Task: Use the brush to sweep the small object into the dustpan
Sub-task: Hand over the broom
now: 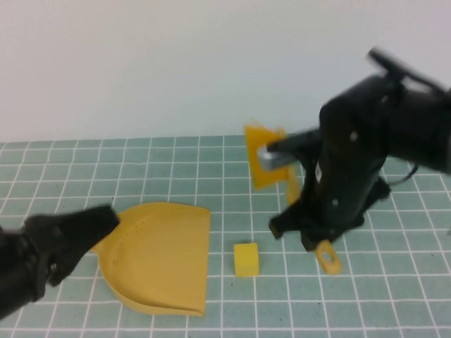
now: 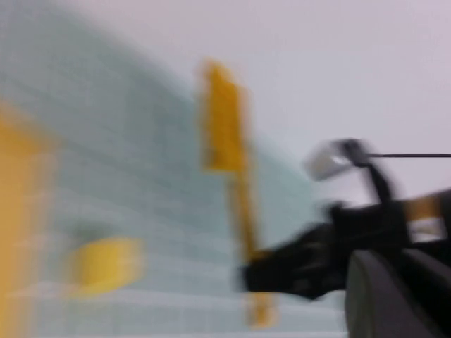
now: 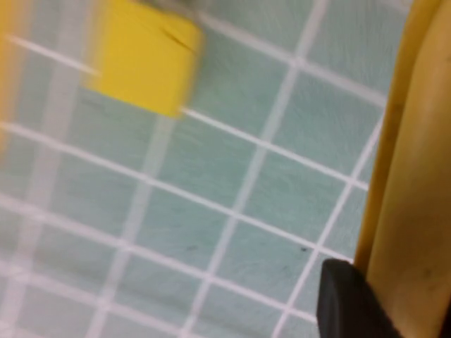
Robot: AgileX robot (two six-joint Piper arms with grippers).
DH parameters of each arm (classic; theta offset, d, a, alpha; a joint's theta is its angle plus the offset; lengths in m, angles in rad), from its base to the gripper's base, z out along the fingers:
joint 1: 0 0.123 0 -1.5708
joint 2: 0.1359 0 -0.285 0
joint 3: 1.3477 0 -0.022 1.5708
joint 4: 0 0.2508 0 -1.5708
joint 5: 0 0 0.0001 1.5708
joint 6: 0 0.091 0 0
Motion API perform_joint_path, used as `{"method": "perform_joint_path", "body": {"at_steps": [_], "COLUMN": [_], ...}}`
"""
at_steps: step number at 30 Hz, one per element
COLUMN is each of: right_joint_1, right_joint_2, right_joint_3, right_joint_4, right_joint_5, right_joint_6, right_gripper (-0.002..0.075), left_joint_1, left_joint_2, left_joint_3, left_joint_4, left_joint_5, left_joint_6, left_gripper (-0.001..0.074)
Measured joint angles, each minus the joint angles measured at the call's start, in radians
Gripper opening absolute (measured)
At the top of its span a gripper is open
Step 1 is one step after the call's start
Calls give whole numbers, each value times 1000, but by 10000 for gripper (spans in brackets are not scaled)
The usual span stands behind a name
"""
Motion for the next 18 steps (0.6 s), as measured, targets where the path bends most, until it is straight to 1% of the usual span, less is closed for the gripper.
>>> {"method": "perform_joint_path", "body": {"at_steps": [1,3,6,8,12,15,18], "right_joint_1": [11,46,117,168,245,275,284], "right_joint_2": [-24,-83,-142,-158,-151,-131,-107], "right_joint_3": [-16,-50,-92,-130,-205,-251,-277], "right_joint_4": [5,22,32,47,58,63,77], "right_joint_5": [9,22,31,36,37,37,37], "right_joint_6": [-11,-39,-53,-60,-64,-64,-64], "right_gripper": [190,190,190,190,190,190,190], "left_joint_1": [0,0,0,0,0,0,0], "left_joint_2": [2,9,43,74,149,196,229], "left_joint_3": [0,0,0,0,-7,-13,-14], "left_joint_4": [-89,-198,-225,-227,-257,-257,-257], "left_joint_5": [24,60,81,117,175,197,203], "left_joint_6": [51,104,131,146,178,178,178], "left_gripper": [160,252,391,449,462,462,462]}}
